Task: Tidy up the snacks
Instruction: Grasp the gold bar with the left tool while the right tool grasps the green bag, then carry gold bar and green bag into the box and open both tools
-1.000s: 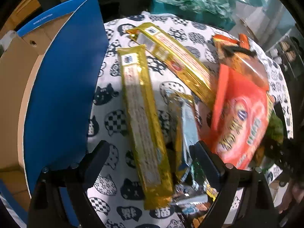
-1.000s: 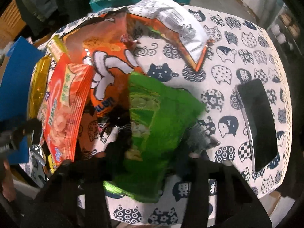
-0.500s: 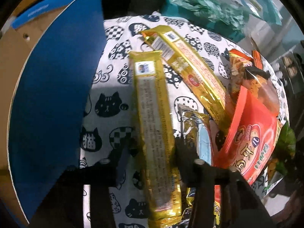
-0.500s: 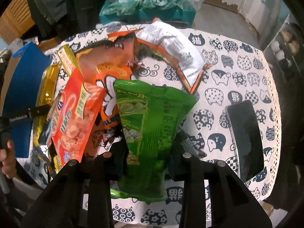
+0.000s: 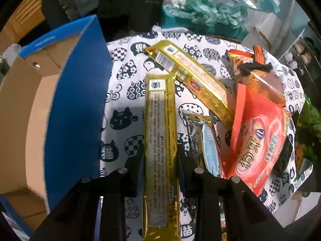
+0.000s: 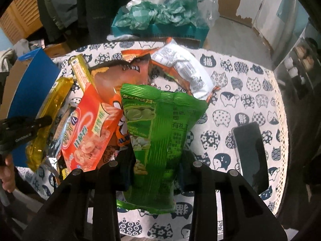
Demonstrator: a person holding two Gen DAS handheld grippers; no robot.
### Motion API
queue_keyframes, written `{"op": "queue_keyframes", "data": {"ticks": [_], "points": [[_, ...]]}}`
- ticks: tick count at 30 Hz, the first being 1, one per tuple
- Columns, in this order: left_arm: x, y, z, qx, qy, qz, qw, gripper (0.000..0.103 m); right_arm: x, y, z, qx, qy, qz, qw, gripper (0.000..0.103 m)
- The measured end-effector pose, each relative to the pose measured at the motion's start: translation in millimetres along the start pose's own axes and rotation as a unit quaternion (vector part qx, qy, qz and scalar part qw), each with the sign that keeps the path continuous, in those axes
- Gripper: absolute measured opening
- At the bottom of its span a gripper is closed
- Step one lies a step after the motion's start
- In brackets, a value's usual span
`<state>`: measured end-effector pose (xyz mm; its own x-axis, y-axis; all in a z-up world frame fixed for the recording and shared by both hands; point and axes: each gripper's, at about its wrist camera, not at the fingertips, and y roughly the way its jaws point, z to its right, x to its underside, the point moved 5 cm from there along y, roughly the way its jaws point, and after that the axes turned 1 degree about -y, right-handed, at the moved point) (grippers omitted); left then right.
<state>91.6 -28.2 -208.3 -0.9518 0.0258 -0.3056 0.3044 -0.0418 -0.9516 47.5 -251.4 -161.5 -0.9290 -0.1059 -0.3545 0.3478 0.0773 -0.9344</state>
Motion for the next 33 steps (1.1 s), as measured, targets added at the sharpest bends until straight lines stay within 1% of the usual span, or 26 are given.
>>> {"op": "queue_keyframes", "data": {"ticks": [4, 7, 8, 13, 16, 22, 27, 33], "points": [[6, -21, -6, 0.006, 0.001, 0.017, 0.9998, 0.028, -6, -7, -4, 0.000, -0.003, 0.010, 1.000, 0.033], [6, -37, -9, 0.005, 0.004, 0.037, 0.9993, 0.028, -9, -12, -8, 0.003, -0.009, 0.019, 1.000, 0.033], [13, -46, -12, 0.006, 0.004, 0.043, 0.9991, 0.028, -10, -14, -10, 0.003, -0.010, 0.021, 1.000, 0.033], [18, -75, -18, 0.011, 0.005, 0.072, 0.9973, 0.028, -15, -23, -22, -0.001, -0.023, 0.035, 0.999, 0.033], [22, -93, -23, 0.016, 0.005, 0.087, 0.9961, 0.028, -18, -29, -31, -0.012, -0.027, 0.042, 0.999, 0.033], [22, -123, -32, 0.022, 0.004, 0.120, 0.9926, 0.028, -29, -40, -55, -0.027, -0.042, 0.057, 0.997, 0.033], [21, -144, -41, 0.018, 0.006, 0.146, 0.9891, 0.029, -41, -48, -81, -0.043, -0.056, 0.069, 0.995, 0.033], [18, -162, -58, 0.009, -0.002, 0.172, 0.9850, 0.029, -52, -56, -117, -0.063, -0.080, 0.081, 0.992, 0.033]]}}
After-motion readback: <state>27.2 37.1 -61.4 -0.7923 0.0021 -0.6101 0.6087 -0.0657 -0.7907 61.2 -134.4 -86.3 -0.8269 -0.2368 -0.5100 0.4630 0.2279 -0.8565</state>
